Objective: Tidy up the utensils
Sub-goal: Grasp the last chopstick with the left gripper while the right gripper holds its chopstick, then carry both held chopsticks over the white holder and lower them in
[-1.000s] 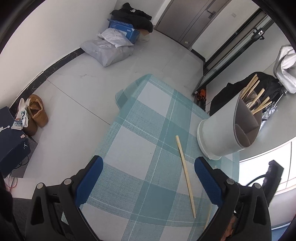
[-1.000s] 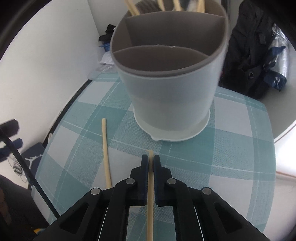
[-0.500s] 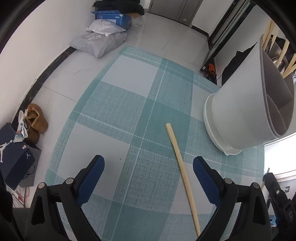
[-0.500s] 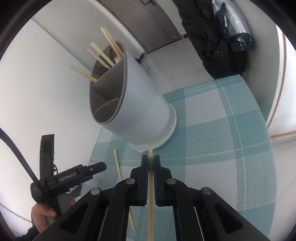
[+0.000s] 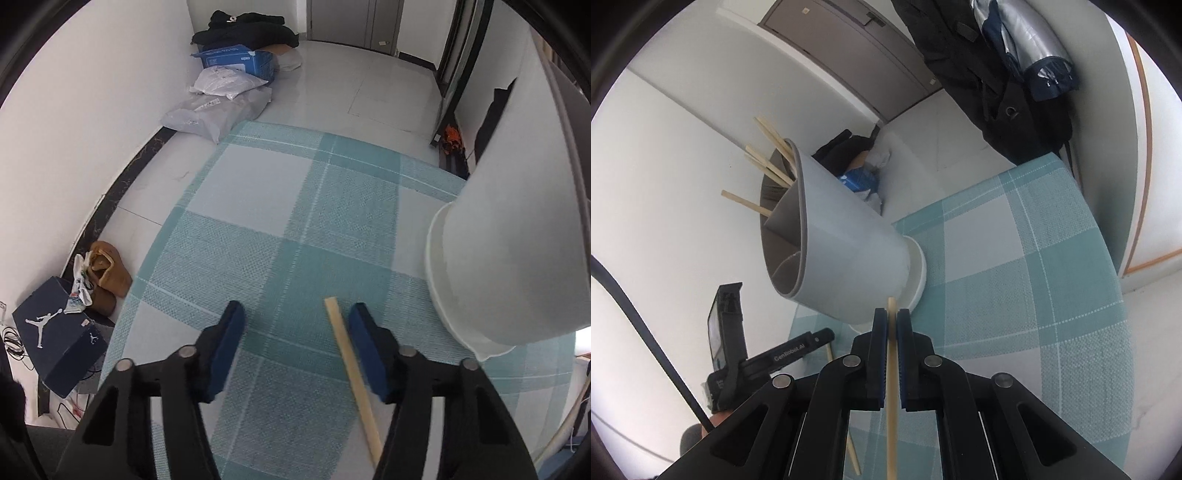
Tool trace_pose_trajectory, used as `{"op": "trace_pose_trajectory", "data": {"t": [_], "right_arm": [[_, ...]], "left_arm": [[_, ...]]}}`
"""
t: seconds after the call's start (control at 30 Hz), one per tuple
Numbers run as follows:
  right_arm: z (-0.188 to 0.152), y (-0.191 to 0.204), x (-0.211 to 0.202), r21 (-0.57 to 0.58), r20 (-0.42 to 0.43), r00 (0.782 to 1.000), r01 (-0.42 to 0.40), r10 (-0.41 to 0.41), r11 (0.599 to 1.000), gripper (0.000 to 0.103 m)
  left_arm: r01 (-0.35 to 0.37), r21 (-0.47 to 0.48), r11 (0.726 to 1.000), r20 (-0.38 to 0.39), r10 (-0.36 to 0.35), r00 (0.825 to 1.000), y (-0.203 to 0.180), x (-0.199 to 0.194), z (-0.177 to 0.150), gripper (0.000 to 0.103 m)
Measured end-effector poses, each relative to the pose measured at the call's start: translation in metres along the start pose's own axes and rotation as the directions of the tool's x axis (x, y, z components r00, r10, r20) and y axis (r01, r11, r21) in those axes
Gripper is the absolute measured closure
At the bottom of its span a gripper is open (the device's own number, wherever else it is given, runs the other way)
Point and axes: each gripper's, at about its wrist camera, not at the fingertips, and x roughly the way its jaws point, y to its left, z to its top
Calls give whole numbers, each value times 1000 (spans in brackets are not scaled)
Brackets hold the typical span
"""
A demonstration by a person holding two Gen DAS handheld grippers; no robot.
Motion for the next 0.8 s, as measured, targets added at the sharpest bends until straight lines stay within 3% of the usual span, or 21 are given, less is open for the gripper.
{"op": "trace_pose_trajectory", "data": {"t": [0.07, 0.1, 0.17, 0.3, 0.43, 0.53, 0.67, 0.8], "right_arm": [[3, 0, -4, 7, 24, 1000, -17, 17, 1000, 99], [4, 0, -7, 8, 39, 999, -22, 22, 1000, 99], [6, 2, -12, -1, 66, 998, -22, 22, 1000, 99], [8, 10, -21, -49, 113, 994, 8, -2, 999, 99], [5, 20, -30, -92, 133, 991, 17, -5, 996, 99], [-1, 34, -36, -153, 151, 988, 29, -5, 988, 99], [-12, 57, -46, -245, 178, 984, 18, 27, 969, 99], [-23, 75, -51, -320, 198, 980, 50, 15, 946, 99]], "left_arm": [[15, 12, 1000, -3, -15, 1000, -5, -2, 0, 86], [28, 11, 1000, -6, -28, 1000, -7, -2, 0, 94], [37, 4, 999, -12, -37, 999, -7, -1, 0, 99], [101, -78, 992, -28, -103, 994, 4, -3, 0, 100], [186, -115, 976, 71, -179, 981, 15, -31, -4, 100], [264, -109, 958, 167, -244, 955, 19, -63, -8, 100], [334, -59, 941, 299, -303, 905, 23, -112, -17, 100], [366, -23, 930, 335, -338, 879, 26, -135, -20, 100]]}}
